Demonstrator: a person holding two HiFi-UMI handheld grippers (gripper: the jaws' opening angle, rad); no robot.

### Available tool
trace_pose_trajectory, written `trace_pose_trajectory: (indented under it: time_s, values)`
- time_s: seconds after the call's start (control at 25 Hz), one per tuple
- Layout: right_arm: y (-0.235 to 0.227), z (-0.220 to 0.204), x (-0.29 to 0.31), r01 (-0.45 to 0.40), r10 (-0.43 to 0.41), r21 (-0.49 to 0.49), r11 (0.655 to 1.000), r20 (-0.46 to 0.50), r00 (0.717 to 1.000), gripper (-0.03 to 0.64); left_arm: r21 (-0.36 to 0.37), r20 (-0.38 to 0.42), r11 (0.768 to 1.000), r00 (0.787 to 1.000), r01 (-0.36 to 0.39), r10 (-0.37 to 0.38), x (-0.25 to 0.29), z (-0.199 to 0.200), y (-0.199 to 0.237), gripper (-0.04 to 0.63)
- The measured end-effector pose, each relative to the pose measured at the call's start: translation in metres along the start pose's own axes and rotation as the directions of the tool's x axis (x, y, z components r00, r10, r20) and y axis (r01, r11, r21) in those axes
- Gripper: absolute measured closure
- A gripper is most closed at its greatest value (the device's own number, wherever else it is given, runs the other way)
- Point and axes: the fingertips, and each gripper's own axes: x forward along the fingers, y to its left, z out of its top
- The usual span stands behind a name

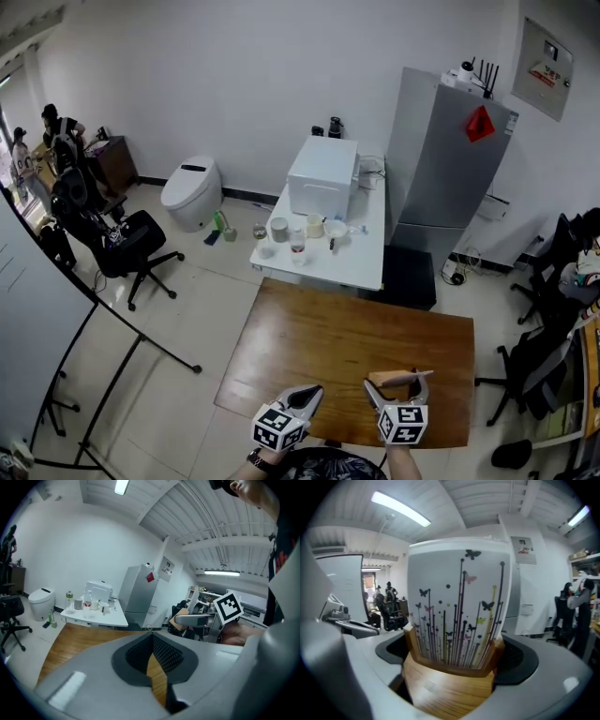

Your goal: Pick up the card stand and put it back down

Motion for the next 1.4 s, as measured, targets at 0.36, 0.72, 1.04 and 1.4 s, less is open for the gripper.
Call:
trace_pose_trajectory:
  time_s: [0.36,0.72,1.04,1.4]
  values:
    - [0.155,-0.082,0.155,-0.428,0.407,-0.152,0.891,-0.15,0.901,0.072,-0.19,-0.032,0.884,0.902,-0.428,0.43,-0.116,-0.055,0.062,0.604]
    - [0.209,-0.218,0.289,-0.435,0.326,-0.247,0.866,-0.381,0.865,0.075,-0.232,-0.061,0.725,0.754,-0.648,0.654,-0.215,-0.084,0.059,0.604]
    - [0.234,-0.242,0.293,-0.474,0.339,-0.21,0.855,-0.465,0.818,0.069,-0.272,-0.042,0.711,0.746,-0.649,0.665,-0.223,-0.087,0.069,0.604]
    - [0.14,-0.213,0.164,-0.302,0.381,0.274,0.913,-0.316,0.869,0.038,-0.203,0.019,0.864,0.881,-0.46,0.473,-0.154,-0.054,0.079,0.604]
